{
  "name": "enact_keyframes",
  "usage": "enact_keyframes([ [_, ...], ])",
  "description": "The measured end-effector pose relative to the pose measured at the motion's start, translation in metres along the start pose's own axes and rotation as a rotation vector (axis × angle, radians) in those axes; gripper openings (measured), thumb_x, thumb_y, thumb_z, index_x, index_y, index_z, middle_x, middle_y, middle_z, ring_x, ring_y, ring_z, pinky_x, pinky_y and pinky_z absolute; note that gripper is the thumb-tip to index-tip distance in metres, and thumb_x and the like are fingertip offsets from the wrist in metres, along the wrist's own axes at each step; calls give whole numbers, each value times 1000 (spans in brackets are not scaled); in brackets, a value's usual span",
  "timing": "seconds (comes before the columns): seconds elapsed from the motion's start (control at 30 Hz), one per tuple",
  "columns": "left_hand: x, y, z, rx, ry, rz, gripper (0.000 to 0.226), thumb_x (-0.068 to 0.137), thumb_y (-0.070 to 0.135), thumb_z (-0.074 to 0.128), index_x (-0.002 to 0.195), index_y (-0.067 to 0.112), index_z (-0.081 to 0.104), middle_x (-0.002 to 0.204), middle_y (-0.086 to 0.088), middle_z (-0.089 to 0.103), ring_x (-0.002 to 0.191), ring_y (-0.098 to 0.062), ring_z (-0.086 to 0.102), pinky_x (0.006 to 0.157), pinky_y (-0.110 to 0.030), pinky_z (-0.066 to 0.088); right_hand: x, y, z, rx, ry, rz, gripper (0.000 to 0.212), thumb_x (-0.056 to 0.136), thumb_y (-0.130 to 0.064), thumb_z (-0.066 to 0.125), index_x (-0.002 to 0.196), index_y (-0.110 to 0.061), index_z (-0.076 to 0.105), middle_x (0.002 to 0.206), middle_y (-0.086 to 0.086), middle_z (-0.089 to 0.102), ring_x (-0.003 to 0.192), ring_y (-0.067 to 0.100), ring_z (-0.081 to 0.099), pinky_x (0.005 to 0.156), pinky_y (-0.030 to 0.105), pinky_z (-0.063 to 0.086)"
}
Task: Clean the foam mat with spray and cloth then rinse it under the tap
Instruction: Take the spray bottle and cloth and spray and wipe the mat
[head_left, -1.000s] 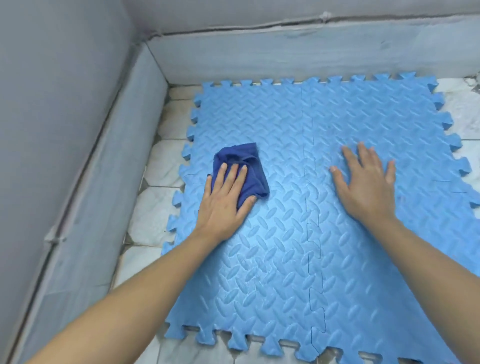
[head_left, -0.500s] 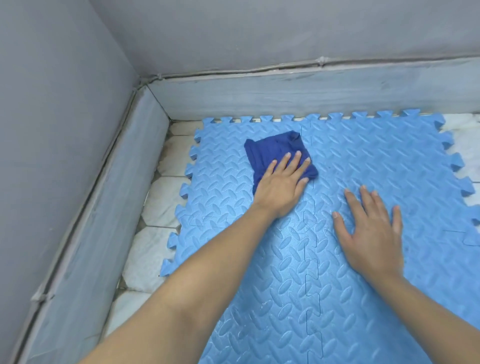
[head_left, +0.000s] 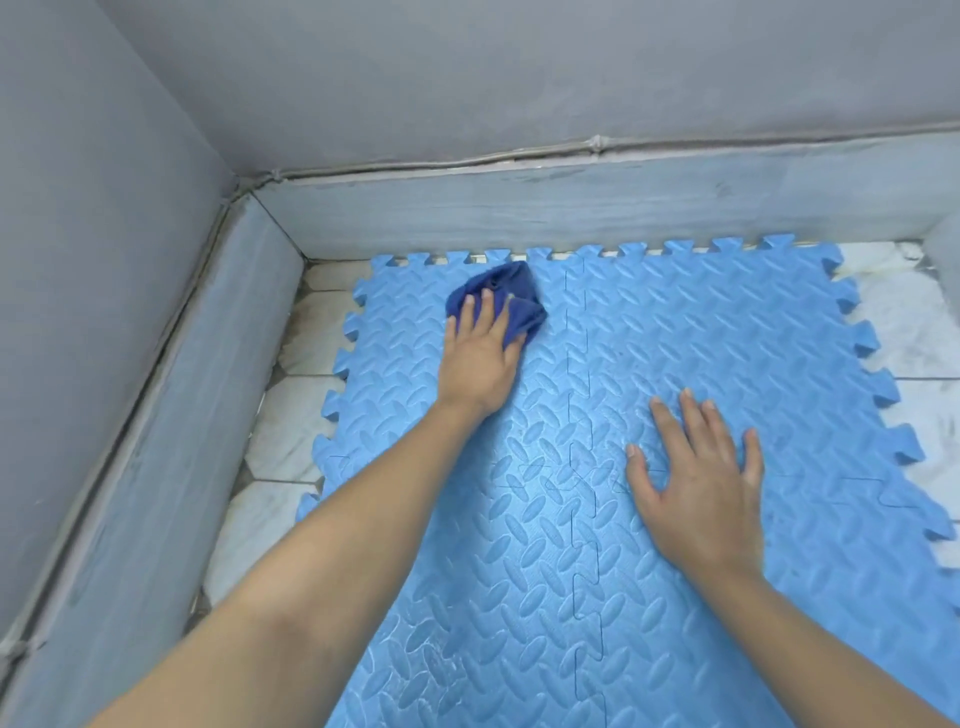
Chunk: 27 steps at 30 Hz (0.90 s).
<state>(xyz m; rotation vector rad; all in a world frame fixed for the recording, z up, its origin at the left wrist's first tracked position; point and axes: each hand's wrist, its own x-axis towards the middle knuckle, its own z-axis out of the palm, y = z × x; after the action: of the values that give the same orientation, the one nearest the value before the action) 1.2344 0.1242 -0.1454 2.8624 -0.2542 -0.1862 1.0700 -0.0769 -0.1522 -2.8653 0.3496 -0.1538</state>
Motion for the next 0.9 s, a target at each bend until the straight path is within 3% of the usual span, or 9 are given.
enact_keyframes([
  [0.13, 0, 14, -5, 107, -113, 301, 60, 100, 32, 36, 153, 23, 10, 161, -2, 10, 148, -20, 5, 120, -39, 3, 3, 0, -1, 27, 19, -1, 61, 90, -50, 39, 143, -23, 48, 155, 4, 39, 145, 22, 31, 120, 51, 11],
  [0.23, 8, -79, -35, 154, -25, 61, 57, 97, 22, 39, 151, 15, 21, 159, -10, 19, 146, -28, 16, 116, -42, 13, 3, 0, -1, 41, 7, -7, 61, 91, -51, 36, 144, -23, 47, 156, 4, 37, 147, 20, 27, 121, 49, 8],
  [0.3, -15, -144, -53, 197, -37, -167, 55, 101, 29, 33, 151, 13, 18, 160, -11, 15, 147, -32, 9, 116, -46, 11, 3, 0, 0, 44, 6, -6, 60, 91, -50, 36, 143, -22, 47, 156, 4, 37, 147, 21, 26, 120, 49, 7],
  [0.37, -52, -163, -56, 207, -75, -218, 56, 102, 36, 26, 152, 14, 16, 161, -9, 12, 148, -32, 1, 117, -47, 6, 3, 0, 0, 40, -1, -4, 60, 92, -49, 37, 144, -21, 46, 156, 5, 37, 147, 22, 26, 120, 50, 6],
  [0.47, -96, -115, -26, 201, -16, -26, 63, 93, 40, 19, 151, 16, 22, 157, -12, 24, 147, -35, 9, 116, -50, 11, 2, 0, 0, 41, -2, 0, 60, 92, -49, 36, 144, -21, 44, 157, 5, 35, 147, 22, 25, 121, 50, 5],
  [0.57, -120, -38, 1, 130, -10, 256, 63, 89, 35, 32, 149, 18, 28, 153, -11, 34, 145, -32, 20, 116, -49, 20, 1, 0, 0, 43, 1, -1, 61, 92, -50, 36, 145, -21, 43, 158, 5, 34, 148, 22, 24, 121, 50, 5],
  [0.7, -160, 0, 18, 147, -66, 499, 61, 95, 33, 38, 152, 23, 18, 159, -3, 21, 148, -21, 12, 119, -38, 10, 3, -1, 0, 44, -19, -27, 62, 92, -50, 36, 146, -20, 42, 158, 6, 33, 148, 24, 24, 120, 53, 7],
  [0.8, -185, -49, 11, 161, -43, 312, 60, 96, 34, 32, 152, 23, 15, 160, -3, 17, 147, -15, -2, 121, -40, 5, 1, 4, -6, 108, -80, -66, 62, 92, -50, 38, 145, -18, 44, 159, 9, 31, 149, 26, 21, 120, 55, 5],
  [0.9, -203, -103, -6, 220, 76, 12, 60, 96, 41, 22, 147, 14, 33, 160, -12, 16, 147, -32, -2, 117, -46, 3, -16, 24, -18, 61, -87, -113, 58, 91, -49, 39, 141, -20, 50, 156, 10, 37, 146, 29, 29, 117, 61, 10],
])
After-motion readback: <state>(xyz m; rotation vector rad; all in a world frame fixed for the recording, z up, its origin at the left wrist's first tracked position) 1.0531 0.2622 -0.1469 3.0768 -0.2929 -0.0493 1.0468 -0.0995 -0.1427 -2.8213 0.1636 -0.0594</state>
